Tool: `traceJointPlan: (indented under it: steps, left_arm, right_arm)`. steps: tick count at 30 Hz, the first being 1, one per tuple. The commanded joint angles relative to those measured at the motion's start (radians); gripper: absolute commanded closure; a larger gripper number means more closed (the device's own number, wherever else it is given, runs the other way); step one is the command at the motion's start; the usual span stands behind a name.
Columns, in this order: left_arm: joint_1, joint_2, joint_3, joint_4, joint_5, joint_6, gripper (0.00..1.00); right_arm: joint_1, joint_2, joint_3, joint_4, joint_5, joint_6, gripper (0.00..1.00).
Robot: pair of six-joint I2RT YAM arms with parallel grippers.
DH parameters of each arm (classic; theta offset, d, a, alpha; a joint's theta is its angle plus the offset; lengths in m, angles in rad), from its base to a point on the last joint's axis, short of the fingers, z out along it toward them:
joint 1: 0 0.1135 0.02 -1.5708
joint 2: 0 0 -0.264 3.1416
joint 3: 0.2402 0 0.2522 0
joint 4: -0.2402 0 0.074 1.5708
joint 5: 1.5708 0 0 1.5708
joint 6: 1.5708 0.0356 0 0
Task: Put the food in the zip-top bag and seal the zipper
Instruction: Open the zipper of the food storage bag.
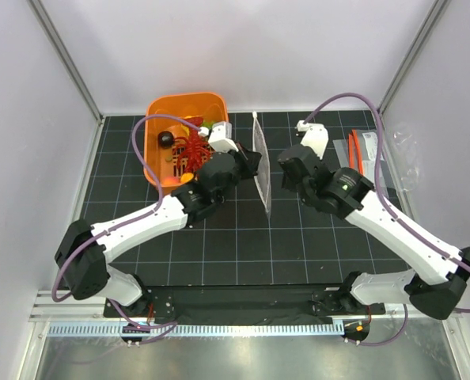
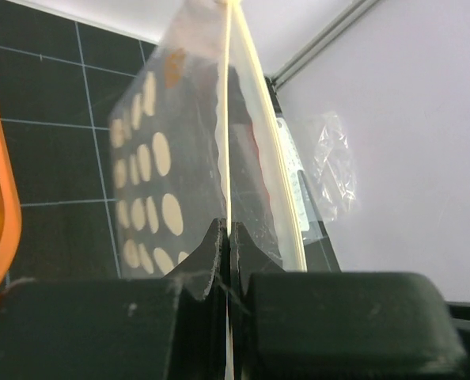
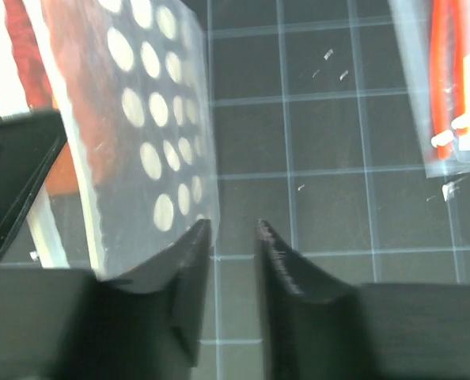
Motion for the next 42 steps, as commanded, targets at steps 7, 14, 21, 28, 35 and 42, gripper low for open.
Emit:
traceJointPlan:
  steps: [7,14,21,28,35,42]
  left_arm:
    - [0.051,-0.091,0.039,-0.052,0.151,0.117,1.0]
    - [0.051,-0.081,0.053,-0.007,0.164,0.173,1.0]
    - [0.05,-0.114,0.004,-0.046,0.161,0.176,1.0]
    - [0.051,-0.116,-0.008,-0.06,0.173,0.205,1.0]
    - [0.053,-0.124,-0.031,-0.043,0.185,0.227,1.0]
    - [0.088,-0.098,-0.051,-0.058,0.225,0.137,1.0]
  right_arm:
    - [-0.005,-0.087,-0.018,0.167,-0.247,0.123,0.44]
    - [-0.003,-0.023,0.094,0.148,-0.269,0.014,0.41]
    - [-0.005,0.062,0.125,0.163,-0.286,-0.017,0.44]
    - [-0.014,0.109,0.086,0.197,-0.296,-0.033,0.45]
    - [-0.086,0.157,0.079,0.082,-0.211,0.002,0.69]
    - [-0.115,0.272,0.271,-0.171,0.001,-0.017,0.99]
